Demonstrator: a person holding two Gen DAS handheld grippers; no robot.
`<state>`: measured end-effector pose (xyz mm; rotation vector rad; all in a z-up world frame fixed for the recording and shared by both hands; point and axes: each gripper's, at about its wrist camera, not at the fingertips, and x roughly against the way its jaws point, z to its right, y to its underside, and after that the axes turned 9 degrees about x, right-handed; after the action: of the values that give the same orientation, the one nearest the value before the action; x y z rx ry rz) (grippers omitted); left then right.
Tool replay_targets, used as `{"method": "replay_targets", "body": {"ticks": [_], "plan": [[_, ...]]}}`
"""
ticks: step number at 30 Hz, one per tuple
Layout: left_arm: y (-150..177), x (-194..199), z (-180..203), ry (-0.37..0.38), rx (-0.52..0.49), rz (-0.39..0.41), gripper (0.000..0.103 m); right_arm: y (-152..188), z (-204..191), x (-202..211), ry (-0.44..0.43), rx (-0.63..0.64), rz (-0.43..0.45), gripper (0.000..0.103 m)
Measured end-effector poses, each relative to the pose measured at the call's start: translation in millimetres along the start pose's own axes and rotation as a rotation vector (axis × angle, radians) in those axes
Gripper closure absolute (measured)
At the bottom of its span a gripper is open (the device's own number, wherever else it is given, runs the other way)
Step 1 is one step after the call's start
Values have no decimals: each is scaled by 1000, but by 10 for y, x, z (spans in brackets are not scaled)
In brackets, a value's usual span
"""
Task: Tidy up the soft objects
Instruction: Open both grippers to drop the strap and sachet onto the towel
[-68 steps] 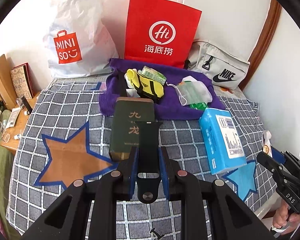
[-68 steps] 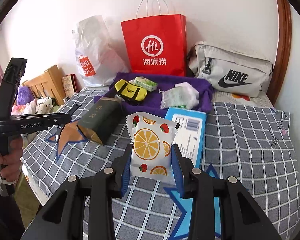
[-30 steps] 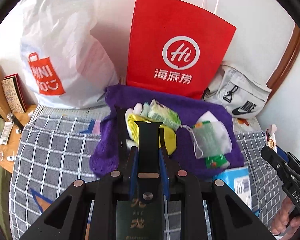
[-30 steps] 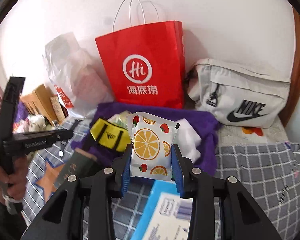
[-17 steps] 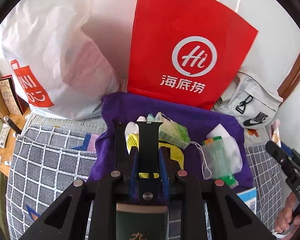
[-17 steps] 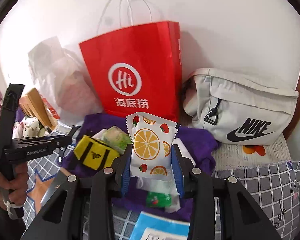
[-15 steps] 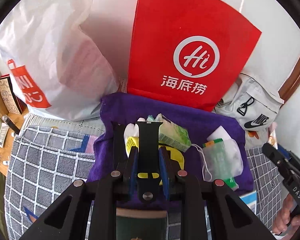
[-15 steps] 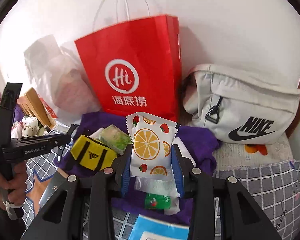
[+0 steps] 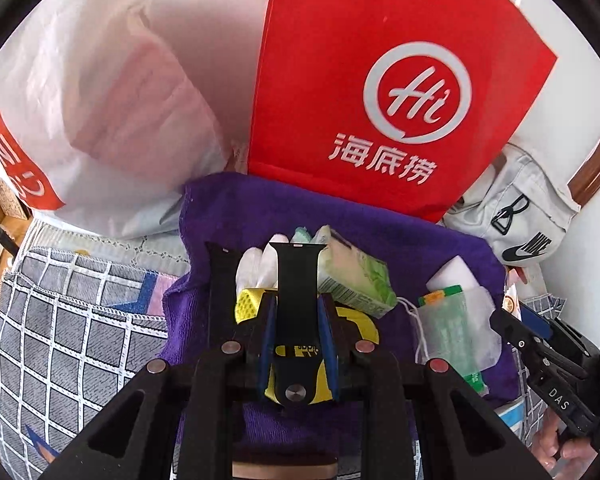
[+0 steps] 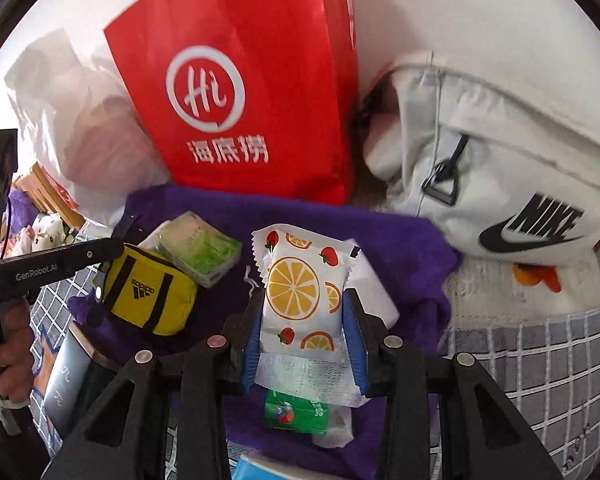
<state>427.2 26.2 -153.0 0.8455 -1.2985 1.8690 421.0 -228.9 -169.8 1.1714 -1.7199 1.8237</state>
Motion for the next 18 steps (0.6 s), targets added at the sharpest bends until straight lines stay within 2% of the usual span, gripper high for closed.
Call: {"method": "replay_targets", "body": {"ticks": [13,18], "plan": [[36,-122,-2,0,6,-34,83,39,-20,-252,37,5,-59,65],[28,-135,-18,3,16,-46,82,52,-67,-303,30,21,-71,60]]}}
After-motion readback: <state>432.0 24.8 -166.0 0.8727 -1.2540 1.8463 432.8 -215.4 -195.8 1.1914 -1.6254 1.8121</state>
